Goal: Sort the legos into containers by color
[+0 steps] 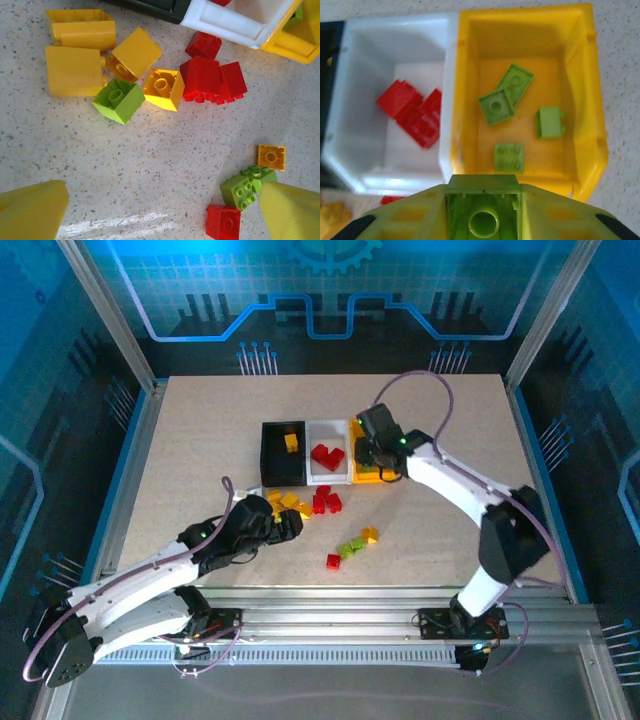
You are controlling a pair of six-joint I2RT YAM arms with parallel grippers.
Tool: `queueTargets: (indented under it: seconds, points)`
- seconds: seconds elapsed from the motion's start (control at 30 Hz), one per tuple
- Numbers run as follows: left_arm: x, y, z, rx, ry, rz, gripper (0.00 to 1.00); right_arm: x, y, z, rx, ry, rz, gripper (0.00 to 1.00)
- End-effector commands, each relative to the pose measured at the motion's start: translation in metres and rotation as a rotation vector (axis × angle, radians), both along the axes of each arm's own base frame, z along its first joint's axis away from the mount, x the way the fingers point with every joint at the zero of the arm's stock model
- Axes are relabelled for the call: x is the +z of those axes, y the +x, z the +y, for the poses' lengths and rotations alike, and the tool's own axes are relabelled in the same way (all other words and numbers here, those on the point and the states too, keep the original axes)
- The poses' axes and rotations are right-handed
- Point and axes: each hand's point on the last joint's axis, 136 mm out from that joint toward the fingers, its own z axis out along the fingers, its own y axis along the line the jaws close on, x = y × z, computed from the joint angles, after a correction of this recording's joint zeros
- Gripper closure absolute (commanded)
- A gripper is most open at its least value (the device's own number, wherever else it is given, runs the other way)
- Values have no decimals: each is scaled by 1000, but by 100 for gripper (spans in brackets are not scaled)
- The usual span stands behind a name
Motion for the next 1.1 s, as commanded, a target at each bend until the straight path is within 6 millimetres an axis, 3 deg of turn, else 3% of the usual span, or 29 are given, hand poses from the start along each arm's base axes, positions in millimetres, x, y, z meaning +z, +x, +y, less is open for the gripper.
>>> queueTargets:
  seconds: [0.0, 0.17, 0.27, 0.33, 0.43, 0.57, 0.7, 0.87, 1.07]
  points:
    - [-8, -6, 7, 28, 14, 48, 1, -20, 21, -16, -49, -81, 68, 62]
    - [-8, -9, 10, 36, 12, 63, 1, -35, 43, -28, -124, -84, 112, 59]
    - [-7, -9, 11, 38, 9, 61, 1, -35, 51, -23, -112, -45, 119, 47]
    - [-7, -9, 10, 36, 8, 59, 1, -27, 54, -19, -96, -25, 100, 40]
    - [-6, -8, 9, 31, 12, 56, 1, -8, 53, -16, -83, 5, 67, 37]
    - [-2, -5, 10, 20, 36, 44, 1, 17, 36, -9, -47, 43, 16, 37]
    - [-1, 7, 9, 0, 93, 63, 5, 24, 9, 2, 6, 61, -6, 36]
    - [-14, 32, 21, -3, 278, 98, 13, 16, -19, 6, 34, 76, 4, 36]
    - [-29, 65, 34, 71, 400, 89, 19, 8, -31, 1, 31, 83, 13, 37]
